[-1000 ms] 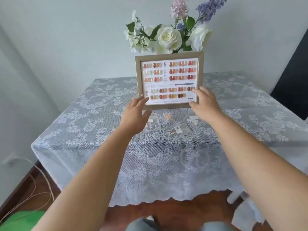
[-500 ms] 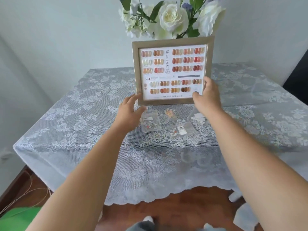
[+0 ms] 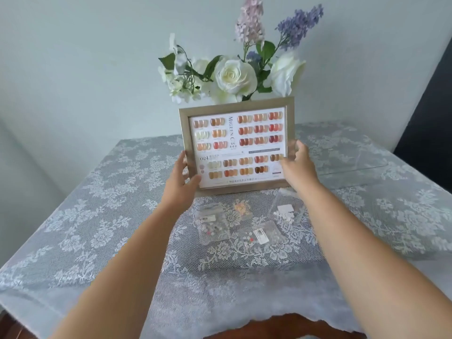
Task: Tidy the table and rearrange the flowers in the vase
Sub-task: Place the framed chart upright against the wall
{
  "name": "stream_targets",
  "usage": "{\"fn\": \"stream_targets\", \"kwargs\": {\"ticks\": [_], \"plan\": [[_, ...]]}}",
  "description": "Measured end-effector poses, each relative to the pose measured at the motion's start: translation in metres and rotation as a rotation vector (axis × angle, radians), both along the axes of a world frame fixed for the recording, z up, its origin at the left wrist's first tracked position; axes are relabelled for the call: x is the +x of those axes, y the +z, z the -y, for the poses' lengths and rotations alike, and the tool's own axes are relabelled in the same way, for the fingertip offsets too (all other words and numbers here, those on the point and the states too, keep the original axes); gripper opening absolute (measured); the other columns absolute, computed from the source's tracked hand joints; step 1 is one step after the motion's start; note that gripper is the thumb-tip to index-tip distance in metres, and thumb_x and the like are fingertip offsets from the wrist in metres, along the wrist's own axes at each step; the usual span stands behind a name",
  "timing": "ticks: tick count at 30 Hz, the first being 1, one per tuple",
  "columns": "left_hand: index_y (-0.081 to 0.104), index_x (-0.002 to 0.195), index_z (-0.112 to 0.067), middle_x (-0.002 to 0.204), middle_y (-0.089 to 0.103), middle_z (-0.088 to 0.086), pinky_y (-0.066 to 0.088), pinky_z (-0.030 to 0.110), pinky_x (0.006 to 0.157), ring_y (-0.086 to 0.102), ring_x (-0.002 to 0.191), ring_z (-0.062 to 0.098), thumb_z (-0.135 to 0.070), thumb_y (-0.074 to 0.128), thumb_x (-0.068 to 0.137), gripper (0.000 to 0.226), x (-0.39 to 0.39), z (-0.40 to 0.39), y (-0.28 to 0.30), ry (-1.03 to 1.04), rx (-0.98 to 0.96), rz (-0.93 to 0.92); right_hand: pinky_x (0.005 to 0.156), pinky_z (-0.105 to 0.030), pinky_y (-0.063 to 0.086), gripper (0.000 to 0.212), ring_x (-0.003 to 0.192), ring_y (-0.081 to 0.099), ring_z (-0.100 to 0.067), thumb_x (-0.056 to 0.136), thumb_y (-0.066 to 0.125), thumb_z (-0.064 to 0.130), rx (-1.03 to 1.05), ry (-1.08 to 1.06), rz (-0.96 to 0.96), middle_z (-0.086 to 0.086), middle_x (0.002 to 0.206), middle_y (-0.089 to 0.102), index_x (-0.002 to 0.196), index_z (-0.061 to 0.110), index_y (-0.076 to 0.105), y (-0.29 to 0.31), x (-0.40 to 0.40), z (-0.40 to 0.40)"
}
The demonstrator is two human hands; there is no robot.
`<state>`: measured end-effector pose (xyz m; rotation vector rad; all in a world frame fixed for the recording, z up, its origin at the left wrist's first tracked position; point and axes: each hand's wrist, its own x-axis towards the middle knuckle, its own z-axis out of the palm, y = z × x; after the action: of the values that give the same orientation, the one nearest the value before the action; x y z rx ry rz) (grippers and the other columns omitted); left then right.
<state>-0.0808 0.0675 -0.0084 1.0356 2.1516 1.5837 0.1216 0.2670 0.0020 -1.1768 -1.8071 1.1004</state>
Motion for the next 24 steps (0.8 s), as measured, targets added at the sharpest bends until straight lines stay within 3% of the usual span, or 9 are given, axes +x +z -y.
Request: {"fn": "stream_targets", "kwargs": {"ticks": [2, 4, 6, 11, 17, 20, 24], "plan": [[0.012, 0.153, -0.039, 0.15, 0.04, -0.006, 0.049, 0.012, 0.065, 0.057, 0.119, 0.013, -0.012, 0.054, 0.097, 0.075, -0.004, -0.002, 0.001, 0.0, -0.029, 0.009, 0.049, -0.019, 0.037, 0.066, 0.073, 0.054, -0.002, 0.089, 0.05, 0.016, -0.004, -0.022, 0.03, 0.0, 0.146, 0.041, 0.146, 0.029, 0.021, 0.001, -0.001, -0.005], [0.008, 0.152, -0.043, 0.144, 0.047, -0.009, 0.046, 0.012, 0.053, 0.064, 0.094, 0.003, -0.009, 0.054, 0.095, 0.081, -0.007, -0.002, 0.001, 0.003, -0.118, -0.061, 0.046, -0.022, 0.037, 0.065, 0.074, 0.058, -0.008, 0.086, 0.048, 0.008, -0.01, -0.029, 0.086, -0.003, 0.134, 0.051, 0.144, 0.027, 0.026, 0.001, -0.002, -0.009], [0.003, 0.151, -0.047, 0.14, 0.052, -0.008, 0.047, 0.017, 0.05, 0.066, 0.076, 0.005, -0.003, 0.053, 0.092, 0.089, -0.011, -0.001, 0.002, -0.007, -0.198, -0.13, 0.045, -0.024, 0.038, 0.062, 0.072, 0.061, -0.015, 0.084, 0.047, 0.004, -0.007, -0.031, 0.147, -0.002, 0.11, 0.058, 0.14, 0.024, 0.033, 0.002, -0.005, -0.013], [-0.002, 0.142, -0.063, 0.115, 0.059, -0.007, 0.061, 0.043, 0.059, 0.073, 0.075, 0.014, 0.004, 0.055, 0.088, 0.103, -0.022, 0.002, 0.001, -0.061, -0.241, -0.146, 0.043, -0.023, 0.04, 0.054, 0.067, 0.058, -0.011, 0.086, 0.051, 0.002, 0.071, -0.06, 0.223, 0.002, 0.096, 0.059, 0.134, 0.024, 0.04, -0.001, -0.011, -0.019], [-0.005, 0.141, -0.066, 0.111, 0.058, -0.007, 0.061, 0.045, 0.069, 0.071, 0.075, 0.015, 0.001, 0.053, 0.091, 0.102, -0.037, 0.021, -0.002, -0.078, -0.216, -0.176, 0.05, -0.025, 0.039, 0.036, 0.063, 0.056, -0.013, 0.088, 0.053, 0.007, 0.138, -0.047, 0.172, 0.001, 0.084, 0.062, 0.121, 0.021, 0.05, -0.003, -0.014, -0.017], [-0.007, 0.129, -0.078, 0.109, 0.058, -0.01, 0.061, 0.043, 0.069, 0.071, 0.076, 0.015, 0.0, 0.054, 0.092, 0.105, -0.047, 0.041, -0.001, -0.052, -0.193, -0.209, 0.053, -0.026, 0.04, 0.035, 0.068, 0.06, -0.018, 0.088, 0.057, 0.009, 0.128, 0.024, 0.109, -0.002, 0.086, 0.067, 0.119, 0.025, 0.051, -0.003, -0.023, -0.009], [-0.006, 0.125, -0.081, 0.108, 0.058, -0.011, 0.061, 0.041, 0.065, 0.07, 0.073, 0.012, 0.001, 0.054, 0.091, 0.107, -0.07, 0.073, 0.005, 0.031, -0.172, -0.249, 0.07, -0.043, 0.057, 0.041, 0.075, 0.062, -0.015, 0.088, 0.06, 0.01, 0.072, 0.109, -0.018, 0.017, 0.082, 0.054, 0.123, 0.029, 0.048, -0.002, -0.05, 0.009]]}}
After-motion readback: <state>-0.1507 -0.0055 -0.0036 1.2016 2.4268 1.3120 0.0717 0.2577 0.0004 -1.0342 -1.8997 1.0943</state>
